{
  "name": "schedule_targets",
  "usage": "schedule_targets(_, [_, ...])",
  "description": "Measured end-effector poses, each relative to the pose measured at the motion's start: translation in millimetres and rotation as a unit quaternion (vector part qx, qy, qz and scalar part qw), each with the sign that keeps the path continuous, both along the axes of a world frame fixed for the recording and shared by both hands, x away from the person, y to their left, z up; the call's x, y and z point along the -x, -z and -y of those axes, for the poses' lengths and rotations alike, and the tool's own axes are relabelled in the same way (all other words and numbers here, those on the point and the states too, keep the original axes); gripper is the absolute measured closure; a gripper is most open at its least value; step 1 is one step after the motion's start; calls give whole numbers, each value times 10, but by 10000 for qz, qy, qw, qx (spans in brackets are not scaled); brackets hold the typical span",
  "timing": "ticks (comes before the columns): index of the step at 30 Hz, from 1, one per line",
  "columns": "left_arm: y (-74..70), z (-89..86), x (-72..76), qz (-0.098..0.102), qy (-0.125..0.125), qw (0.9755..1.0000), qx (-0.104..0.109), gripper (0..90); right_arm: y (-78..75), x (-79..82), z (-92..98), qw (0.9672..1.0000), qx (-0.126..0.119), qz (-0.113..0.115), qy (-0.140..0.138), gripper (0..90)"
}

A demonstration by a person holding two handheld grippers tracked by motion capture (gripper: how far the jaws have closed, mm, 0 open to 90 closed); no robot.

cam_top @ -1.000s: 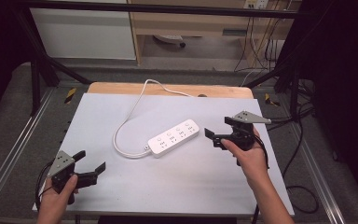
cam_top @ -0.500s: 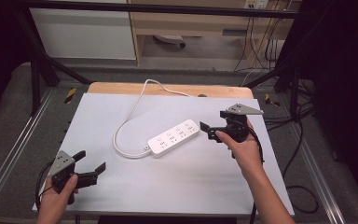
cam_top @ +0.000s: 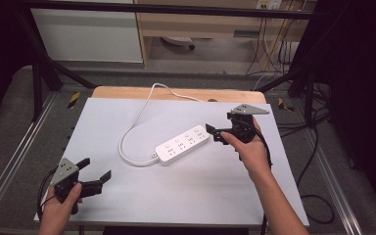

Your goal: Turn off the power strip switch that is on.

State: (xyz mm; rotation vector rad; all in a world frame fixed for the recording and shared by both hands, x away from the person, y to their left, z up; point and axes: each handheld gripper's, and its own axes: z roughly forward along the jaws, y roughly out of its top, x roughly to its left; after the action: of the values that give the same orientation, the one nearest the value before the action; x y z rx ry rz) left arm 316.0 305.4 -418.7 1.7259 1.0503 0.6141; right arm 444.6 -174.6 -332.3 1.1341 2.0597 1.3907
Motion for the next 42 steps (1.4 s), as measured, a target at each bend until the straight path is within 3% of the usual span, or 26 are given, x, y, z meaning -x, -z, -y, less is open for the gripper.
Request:
schedule_targets(9, [1, -2, -3, -3, 14, 10000, 1, 65, 13, -101, -102, 10000, -29, -26, -44, 114])
schedule_targets(27, [4, -6, -7, -11, 6, 10000, 0, 65, 79, -239, -274, 9997, -61, 94, -212, 600])
schedule_targets(42, [0, 0, -3, 1, 17, 10000, -56, 65, 183, -294, -436, 9988, 96, 156, -463, 850])
